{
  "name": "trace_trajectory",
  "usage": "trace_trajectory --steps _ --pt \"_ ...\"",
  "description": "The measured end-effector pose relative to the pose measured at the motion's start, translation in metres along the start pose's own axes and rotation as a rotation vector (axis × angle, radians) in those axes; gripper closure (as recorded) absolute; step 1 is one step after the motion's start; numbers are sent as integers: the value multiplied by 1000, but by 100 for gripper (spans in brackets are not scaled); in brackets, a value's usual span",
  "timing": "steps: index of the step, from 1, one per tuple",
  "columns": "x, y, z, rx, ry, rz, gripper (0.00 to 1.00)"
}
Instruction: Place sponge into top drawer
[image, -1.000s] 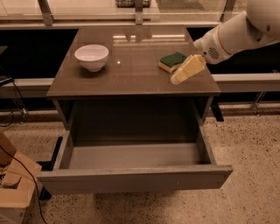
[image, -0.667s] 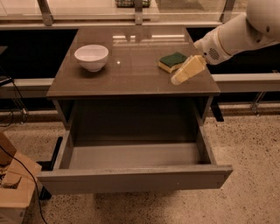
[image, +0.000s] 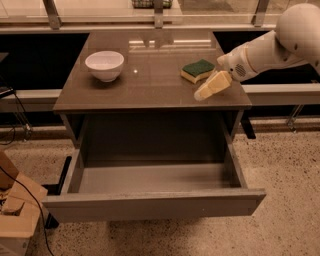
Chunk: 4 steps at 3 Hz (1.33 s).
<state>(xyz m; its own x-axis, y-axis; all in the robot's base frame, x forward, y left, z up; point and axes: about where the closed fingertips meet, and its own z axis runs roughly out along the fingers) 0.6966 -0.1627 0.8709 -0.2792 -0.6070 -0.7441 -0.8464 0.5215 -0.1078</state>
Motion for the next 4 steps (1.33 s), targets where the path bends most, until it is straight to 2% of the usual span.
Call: trace_trajectory --steps 1,2,3,4 --pt "1 -19 17 24 -55 51 0" --pt "-11 -39 32 58 -102 72 0" --pt "-19 -58 51 60 -137 86 0" --pt "-16 -71 72 35 -147 108 0"
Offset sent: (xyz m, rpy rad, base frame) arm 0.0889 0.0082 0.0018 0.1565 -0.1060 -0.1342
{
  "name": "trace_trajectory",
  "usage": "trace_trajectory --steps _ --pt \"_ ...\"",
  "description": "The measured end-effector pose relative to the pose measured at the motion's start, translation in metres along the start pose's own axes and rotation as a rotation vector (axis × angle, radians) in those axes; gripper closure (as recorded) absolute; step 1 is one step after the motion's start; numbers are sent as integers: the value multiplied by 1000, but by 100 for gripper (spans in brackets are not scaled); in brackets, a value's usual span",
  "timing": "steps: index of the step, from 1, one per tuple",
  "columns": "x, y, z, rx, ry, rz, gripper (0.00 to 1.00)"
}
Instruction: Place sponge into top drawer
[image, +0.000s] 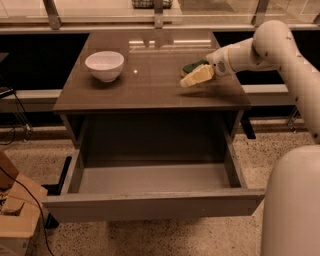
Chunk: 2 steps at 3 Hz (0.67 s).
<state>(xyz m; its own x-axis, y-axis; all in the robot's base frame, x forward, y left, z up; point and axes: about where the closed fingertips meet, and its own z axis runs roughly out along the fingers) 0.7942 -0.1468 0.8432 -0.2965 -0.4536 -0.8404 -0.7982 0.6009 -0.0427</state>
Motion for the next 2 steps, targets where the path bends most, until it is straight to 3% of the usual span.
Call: trace_trajectory --steps 1,2 --pt "9 -13 13 -6 3 42 18" --pt "-1 -16 6 -3 -11 21 43"
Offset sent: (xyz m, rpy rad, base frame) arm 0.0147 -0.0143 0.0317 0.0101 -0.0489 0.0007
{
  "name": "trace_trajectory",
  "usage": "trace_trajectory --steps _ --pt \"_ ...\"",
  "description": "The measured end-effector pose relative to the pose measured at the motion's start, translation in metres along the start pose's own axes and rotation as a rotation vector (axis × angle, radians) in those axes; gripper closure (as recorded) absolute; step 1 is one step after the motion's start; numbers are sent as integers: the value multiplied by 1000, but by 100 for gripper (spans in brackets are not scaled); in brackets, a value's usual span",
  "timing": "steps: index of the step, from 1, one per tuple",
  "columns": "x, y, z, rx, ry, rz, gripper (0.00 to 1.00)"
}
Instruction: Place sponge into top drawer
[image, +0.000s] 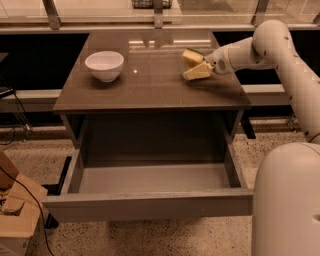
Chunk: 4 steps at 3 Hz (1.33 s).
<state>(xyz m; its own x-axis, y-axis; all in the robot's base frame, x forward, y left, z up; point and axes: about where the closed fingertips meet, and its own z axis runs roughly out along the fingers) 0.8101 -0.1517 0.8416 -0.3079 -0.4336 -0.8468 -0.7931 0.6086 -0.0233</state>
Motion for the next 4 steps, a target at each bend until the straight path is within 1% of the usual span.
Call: trace_trajectory --steps 1,2,3,4 --pt "-26 9 -22 25 -34 -42 66" --pt "-57 37 -48 18 -81 -95 89" --pt "-73 89 -77 -89 -142 -176 100" --pt "-63 143 -98 -164 -132 -185 100"
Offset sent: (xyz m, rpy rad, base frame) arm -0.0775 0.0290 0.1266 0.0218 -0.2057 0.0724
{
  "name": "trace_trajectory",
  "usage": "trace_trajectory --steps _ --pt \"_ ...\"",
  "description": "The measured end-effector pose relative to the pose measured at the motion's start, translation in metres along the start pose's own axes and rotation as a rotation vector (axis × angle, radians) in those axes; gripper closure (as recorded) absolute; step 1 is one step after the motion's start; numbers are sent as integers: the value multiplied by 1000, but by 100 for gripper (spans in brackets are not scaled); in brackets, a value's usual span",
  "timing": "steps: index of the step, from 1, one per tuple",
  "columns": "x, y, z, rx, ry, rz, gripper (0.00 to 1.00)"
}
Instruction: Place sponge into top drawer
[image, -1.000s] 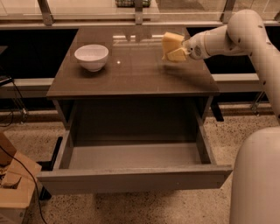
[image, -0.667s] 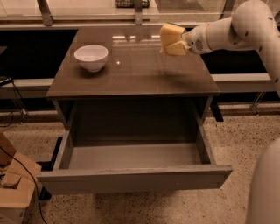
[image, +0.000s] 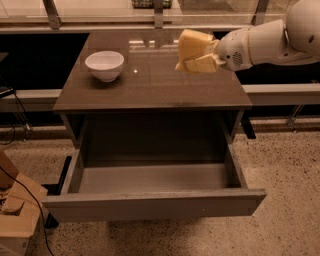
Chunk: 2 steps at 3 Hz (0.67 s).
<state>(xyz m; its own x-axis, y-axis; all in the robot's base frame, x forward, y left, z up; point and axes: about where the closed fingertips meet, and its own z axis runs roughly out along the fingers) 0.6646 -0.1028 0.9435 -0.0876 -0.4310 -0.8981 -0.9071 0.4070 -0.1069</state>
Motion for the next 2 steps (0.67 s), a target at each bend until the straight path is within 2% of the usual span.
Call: trace_trajectory --steps 1,2 --pt "-11 61 -30 31 12 67 100" --pt "2 66 -20 5 33 70 100"
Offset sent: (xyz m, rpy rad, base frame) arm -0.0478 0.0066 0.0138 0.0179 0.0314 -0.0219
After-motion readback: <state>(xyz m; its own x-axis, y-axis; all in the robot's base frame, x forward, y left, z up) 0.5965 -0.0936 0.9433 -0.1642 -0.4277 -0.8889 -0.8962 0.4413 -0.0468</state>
